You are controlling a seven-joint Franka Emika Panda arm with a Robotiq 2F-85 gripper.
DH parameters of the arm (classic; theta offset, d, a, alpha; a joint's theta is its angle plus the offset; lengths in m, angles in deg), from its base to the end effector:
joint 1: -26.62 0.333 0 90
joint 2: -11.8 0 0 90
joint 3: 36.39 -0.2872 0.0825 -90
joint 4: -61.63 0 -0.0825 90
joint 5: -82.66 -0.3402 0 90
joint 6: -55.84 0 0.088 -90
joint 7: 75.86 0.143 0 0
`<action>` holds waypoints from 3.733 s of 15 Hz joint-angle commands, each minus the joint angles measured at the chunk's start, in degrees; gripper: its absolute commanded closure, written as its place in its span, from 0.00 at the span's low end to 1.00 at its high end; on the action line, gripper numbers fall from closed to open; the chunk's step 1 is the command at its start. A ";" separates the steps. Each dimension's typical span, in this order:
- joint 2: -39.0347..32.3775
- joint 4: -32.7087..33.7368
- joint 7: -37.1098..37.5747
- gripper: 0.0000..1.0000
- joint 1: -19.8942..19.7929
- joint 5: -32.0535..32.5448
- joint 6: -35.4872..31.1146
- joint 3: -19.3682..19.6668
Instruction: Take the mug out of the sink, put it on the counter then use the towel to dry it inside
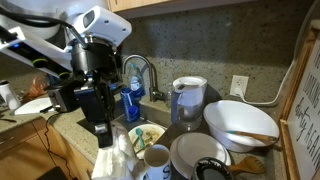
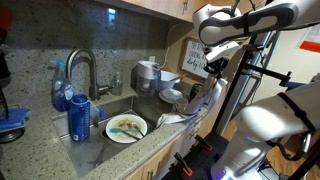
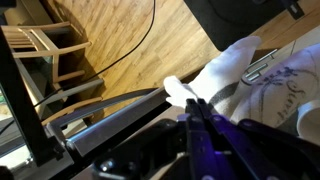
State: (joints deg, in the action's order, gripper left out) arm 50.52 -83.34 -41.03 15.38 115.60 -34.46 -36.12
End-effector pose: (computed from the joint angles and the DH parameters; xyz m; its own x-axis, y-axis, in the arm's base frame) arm 0.2650 -0.1331 0.4528 0.7638 -0.6416 0.0705 -0.5531 -0.5943 0.5839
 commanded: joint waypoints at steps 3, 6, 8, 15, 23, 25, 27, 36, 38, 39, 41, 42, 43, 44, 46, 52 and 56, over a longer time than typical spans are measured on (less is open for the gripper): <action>-5.02 1.11 3.78 0.99 -1.19 2.84 -7.70 0.60; -8.27 2.56 4.73 0.99 -0.87 3.36 -11.56 0.20; -10.24 3.52 5.23 0.99 -0.59 3.37 -14.40 -0.17; -15.66 4.25 4.29 0.99 1.05 1.01 -24.20 -0.37; -18.53 2.60 4.29 0.99 2.64 -2.22 -26.65 -0.91; -18.69 1.88 4.35 0.99 2.62 -2.26 -26.86 -0.84; -18.79 0.99 4.26 0.99 2.65 -2.50 -27.11 -0.70; -18.92 -3.09 4.40 0.99 2.41 -2.42 -28.58 -0.53; -18.94 -3.89 4.39 0.99 2.25 -2.52 -29.31 -0.27; -18.96 -4.29 4.62 0.99 2.07 -2.38 -29.89 -0.16; -19.02 -5.12 5.01 0.99 1.49 -2.12 -30.90 0.18; -19.09 -5.27 5.07 0.99 1.14 -1.94 -30.87 0.30; -19.10 -5.39 5.26 0.99 0.62 -1.66 -30.52 0.46; -19.16 -5.42 5.45 0.99 0.14 -1.36 -30.01 0.62; -19.22 -5.31 5.93 0.99 -0.82 -0.63 -29.63 0.85; -20.46 -4.57 10.75 0.99 -1.69 2.25 -32.11 0.60; -22.88 -4.39 14.13 0.99 -1.42 4.13 -36.25 0.73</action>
State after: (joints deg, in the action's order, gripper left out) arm 29.85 -88.07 -30.06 14.20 117.88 -67.77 -35.15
